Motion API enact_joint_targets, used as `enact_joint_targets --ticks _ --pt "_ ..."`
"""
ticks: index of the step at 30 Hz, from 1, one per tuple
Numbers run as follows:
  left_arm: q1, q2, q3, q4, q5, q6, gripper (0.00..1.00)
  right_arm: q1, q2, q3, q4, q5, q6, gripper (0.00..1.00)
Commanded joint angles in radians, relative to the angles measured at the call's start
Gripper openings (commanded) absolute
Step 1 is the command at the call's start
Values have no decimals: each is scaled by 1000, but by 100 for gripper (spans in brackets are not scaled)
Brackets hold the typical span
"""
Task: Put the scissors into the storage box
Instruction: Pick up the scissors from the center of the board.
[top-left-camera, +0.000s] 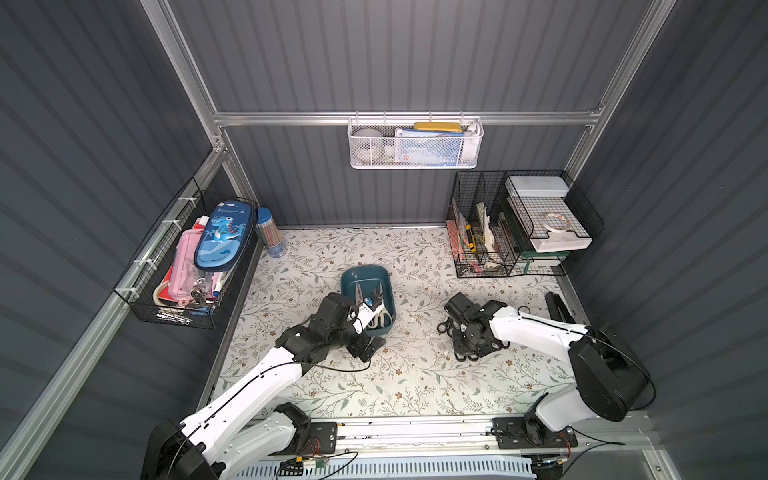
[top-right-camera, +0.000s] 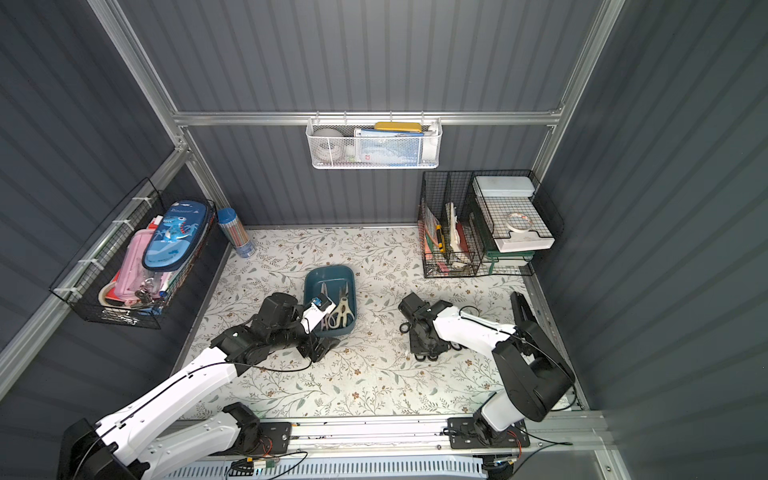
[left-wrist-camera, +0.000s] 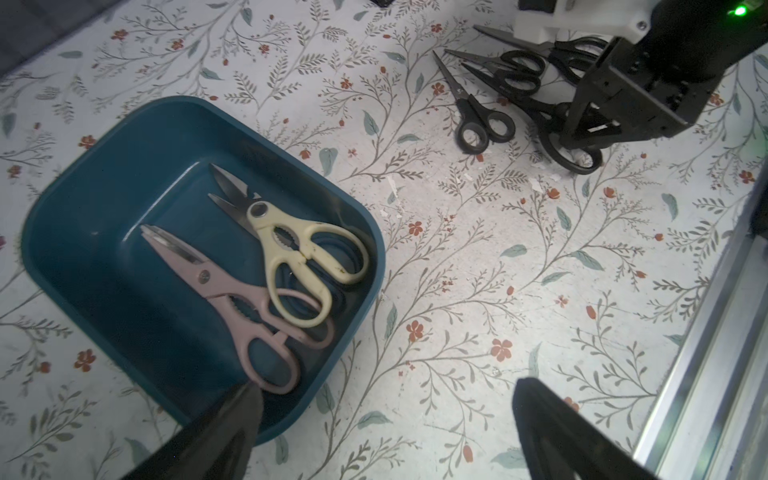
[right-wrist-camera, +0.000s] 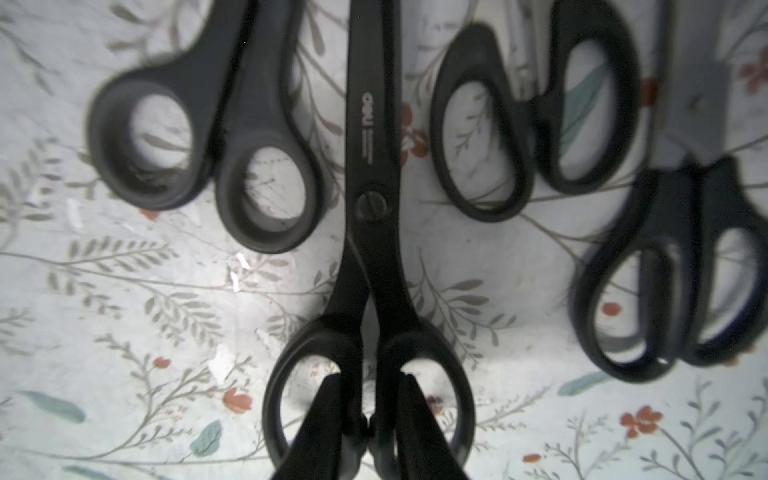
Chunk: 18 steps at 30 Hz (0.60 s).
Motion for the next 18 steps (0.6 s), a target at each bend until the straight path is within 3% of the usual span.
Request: enact_joint_targets --ticks 1,6,13,18 --pt "-1 -67 10 -15 -135 -78 99 7 -70 73 -60 35 -11 18" --pt "42 -98 32 -62 -313 -151 100 29 -60 208 -108 29 -34 18" --pt "212 -45 45 -66 -252 -174 99 124 128 483 -68 -80 -149 18" --pt "227 -29 44 -63 -225 -161 99 186 328 724 -62 -194 -181 18"
